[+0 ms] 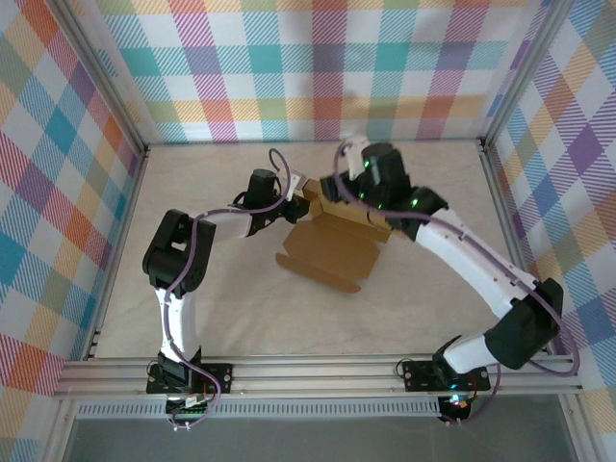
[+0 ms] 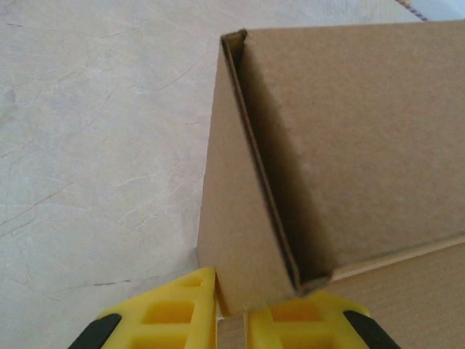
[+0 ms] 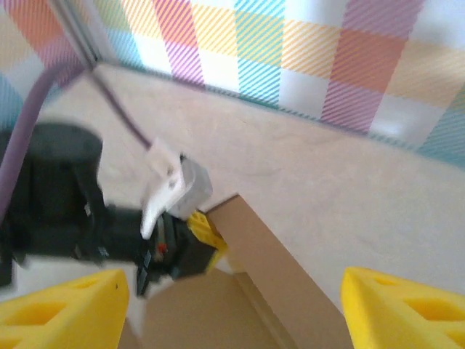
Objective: Fold the paper box
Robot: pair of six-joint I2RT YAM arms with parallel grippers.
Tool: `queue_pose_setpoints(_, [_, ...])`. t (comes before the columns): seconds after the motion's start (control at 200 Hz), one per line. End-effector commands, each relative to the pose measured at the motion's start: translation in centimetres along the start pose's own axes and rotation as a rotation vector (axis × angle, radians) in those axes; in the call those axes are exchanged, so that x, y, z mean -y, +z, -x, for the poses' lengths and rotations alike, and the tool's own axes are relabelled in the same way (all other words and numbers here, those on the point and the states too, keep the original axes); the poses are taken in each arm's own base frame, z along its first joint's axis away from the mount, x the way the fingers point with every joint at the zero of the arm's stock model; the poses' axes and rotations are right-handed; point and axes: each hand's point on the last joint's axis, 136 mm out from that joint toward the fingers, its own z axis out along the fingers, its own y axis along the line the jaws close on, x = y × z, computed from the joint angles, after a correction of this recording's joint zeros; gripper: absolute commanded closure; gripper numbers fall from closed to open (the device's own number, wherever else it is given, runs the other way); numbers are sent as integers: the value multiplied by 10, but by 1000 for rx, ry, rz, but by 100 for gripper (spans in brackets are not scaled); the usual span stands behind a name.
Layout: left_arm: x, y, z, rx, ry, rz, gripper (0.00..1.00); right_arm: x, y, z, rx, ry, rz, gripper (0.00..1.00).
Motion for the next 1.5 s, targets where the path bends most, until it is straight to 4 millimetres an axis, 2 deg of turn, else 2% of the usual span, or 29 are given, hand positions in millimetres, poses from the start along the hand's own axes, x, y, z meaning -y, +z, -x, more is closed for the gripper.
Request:
queue_pose_setpoints(0.0, [9,-6,-8,-59,46,-11,85,7,25,-36,-259,424,118,24])
queue_pose_setpoints(0.125, [10,-7,-9,-66,62,-21,84,7,61,-45,-414,481,182,22])
queue_pose_setpoints(0.275, [14,-8,-11,-80,75,-41,84,-5,102,-62,-554,504,292,21])
queue_pose_setpoints(0.46, [15,-9,-13,-90,82,-46,84,-9,132,-77,-589,517,346,25])
queue_pose_setpoints(0.78, [11,-4,-14,-87,69,-39,83,-9,149,-101,-646,537,374,42])
queue_pose_setpoints(1.1, [4,4,-6,-17,11,-28,82,-3,158,-104,-635,663,416,51])
queue_pose_setpoints(1.495, [-3,12,-7,-7,-15,-9,78,0,162,-122,-675,680,410,52])
